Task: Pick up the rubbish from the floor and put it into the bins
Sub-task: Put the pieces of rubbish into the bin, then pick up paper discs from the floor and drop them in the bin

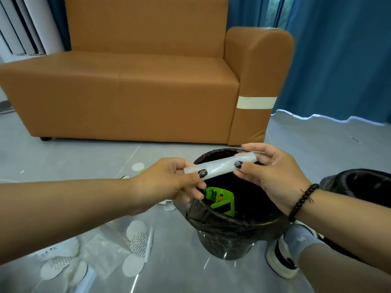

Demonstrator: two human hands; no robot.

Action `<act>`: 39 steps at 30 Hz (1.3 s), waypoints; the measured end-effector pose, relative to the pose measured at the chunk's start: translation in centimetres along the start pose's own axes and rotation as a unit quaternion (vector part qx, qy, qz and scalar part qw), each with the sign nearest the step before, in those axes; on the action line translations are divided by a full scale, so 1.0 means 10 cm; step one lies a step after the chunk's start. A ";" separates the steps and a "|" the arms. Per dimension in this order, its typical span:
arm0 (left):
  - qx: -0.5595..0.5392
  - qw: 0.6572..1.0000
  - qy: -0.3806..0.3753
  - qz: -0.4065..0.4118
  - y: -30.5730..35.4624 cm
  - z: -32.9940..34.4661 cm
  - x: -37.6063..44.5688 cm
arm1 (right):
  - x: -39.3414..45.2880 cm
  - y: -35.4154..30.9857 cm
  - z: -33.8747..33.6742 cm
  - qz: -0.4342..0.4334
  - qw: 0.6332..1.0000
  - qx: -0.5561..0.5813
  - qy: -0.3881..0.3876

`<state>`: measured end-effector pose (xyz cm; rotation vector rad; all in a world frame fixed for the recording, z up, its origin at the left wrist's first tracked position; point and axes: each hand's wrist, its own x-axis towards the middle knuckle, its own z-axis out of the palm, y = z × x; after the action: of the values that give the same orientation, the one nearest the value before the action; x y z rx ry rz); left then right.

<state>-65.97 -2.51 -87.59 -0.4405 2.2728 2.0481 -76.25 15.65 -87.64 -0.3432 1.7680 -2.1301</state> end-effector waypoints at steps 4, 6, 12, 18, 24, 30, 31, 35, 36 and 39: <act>0.038 0.998 0.019 -0.046 -0.13 0.03 0.18 | 0.31 0.09 -0.23 0.013 0.995 -0.038 0.094; 0.062 0.996 0.019 -0.066 -0.21 0.02 0.26 | 0.50 0.21 -0.34 -0.011 0.979 -0.173 0.109; 0.069 0.992 0.019 -0.102 -0.36 0.02 0.48 | 1.03 0.60 -0.39 -0.101 0.857 -0.505 0.015; 0.062 0.991 0.024 -0.121 -0.50 0.07 0.61 | 1.49 0.84 -0.32 -0.026 0.790 -0.609 -0.063; 0.044 0.991 0.032 -0.124 -0.54 0.08 0.71 | 1.54 1.18 -0.28 -0.008 0.734 -0.657 -0.174; 0.044 0.993 0.052 -0.093 -0.54 0.09 0.69 | 1.46 1.24 -0.31 0.011 0.683 -0.691 -0.237; 0.043 0.994 0.059 -0.086 -0.54 0.07 0.68 | 1.48 1.20 -0.31 0.003 0.688 -0.688 -0.232; 0.049 0.993 0.083 -0.071 -0.53 -0.08 0.55 | 1.52 0.96 -0.17 -0.083 0.735 -0.656 -0.153; 0.048 0.992 0.093 -0.070 -0.52 -0.13 0.50 | 1.50 0.90 -0.09 -0.108 0.749 -0.639 -0.136; 0.049 0.989 0.125 -0.062 -0.53 -0.31 0.34 | 1.36 0.70 0.22 -0.180 0.791 -0.576 -0.104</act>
<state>-67.41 -6.59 -93.11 -0.8523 2.3961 1.9078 -86.94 6.89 -94.62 -1.2177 2.7880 -0.7983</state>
